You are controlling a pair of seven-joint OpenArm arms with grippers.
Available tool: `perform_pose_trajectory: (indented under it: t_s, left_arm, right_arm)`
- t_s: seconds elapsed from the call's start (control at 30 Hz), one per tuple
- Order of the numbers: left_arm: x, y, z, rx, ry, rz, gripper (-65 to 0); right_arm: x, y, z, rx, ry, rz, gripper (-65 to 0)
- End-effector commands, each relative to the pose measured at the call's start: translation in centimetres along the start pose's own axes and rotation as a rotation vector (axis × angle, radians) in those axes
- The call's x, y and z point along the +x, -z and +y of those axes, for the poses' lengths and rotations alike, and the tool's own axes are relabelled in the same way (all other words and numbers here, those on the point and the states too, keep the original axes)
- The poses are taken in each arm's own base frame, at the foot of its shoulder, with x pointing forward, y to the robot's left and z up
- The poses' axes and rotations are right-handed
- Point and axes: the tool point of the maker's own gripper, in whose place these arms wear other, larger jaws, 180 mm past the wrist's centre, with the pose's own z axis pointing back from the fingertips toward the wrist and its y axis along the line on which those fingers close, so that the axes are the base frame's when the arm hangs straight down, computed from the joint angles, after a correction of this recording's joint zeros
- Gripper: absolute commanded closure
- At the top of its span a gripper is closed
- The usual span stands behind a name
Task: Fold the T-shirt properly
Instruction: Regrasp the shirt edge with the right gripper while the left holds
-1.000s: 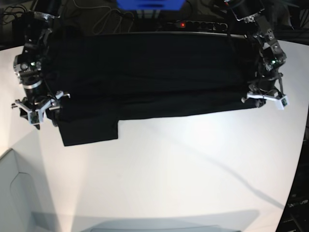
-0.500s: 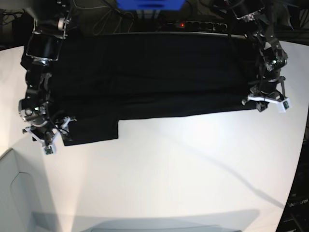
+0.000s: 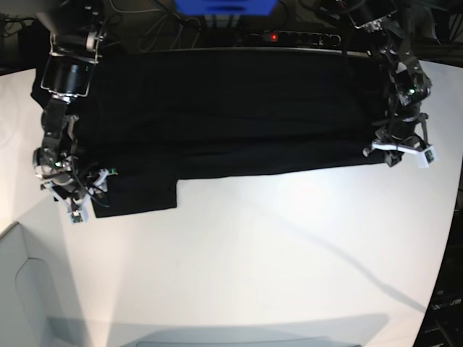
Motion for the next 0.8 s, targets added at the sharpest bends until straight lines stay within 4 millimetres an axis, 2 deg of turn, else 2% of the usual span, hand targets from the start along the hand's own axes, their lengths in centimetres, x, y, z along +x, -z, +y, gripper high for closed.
perform_pose_trajectory:
  t_s: [0.0,0.13,0.23,0.33,0.47,0.53,0.6,0.7,0.77]
  left_arm:
    - [1.6,-0.2,0.1,0.000,0.008,-0.053,0.0]
    - [1.6,-0.2,0.1,0.000,0.008,-0.053,0.0]
    - [1.7,-0.2,0.0,-0.001,0.009,-0.054,0.0]
    - [1.7,-0.2,0.0,-0.001,0.009,-0.054,0.0]
    - [1.7,-0.2,0.0,-0.001,0.009,-0.054,0.0]
    - [1.7,-0.2,0.0,-0.001,0.009,-0.054,0.0]
    - [1.7,-0.2,0.0,-0.002,0.008,-0.054,0.0]
    - [1.8,-0.3,-0.1,-0.004,0.008,-0.058,0.0]
    - [1.6,-0.4,0.0,-0.003,0.009,-0.054,0.0]
  right_arm:
    - [1.2,-0.2,-0.7,-0.014,0.003,-0.026,-38.8]
    - [-0.8,1.0,-0.3,0.011,0.028,0.037,-38.5]
    - [-1.4,1.3,-0.1,0.018,0.035,0.053,-34.0]
    - [-1.4,1.3,-0.1,0.018,0.035,0.056,-23.6]
    - [-1.5,1.3,-0.1,0.018,0.034,0.058,-1.2]
    - [-1.6,1.2,-0.2,0.015,0.033,0.060,0.0]
    - [-0.7,0.6,-0.6,0.002,0.027,0.028,0.0]
    - [1.1,-1.4,-0.9,-0.033,-0.014,-0.049,0.0]
    - [2.7,-3.6,-0.9,-0.065,-0.058,-0.127,0.0]
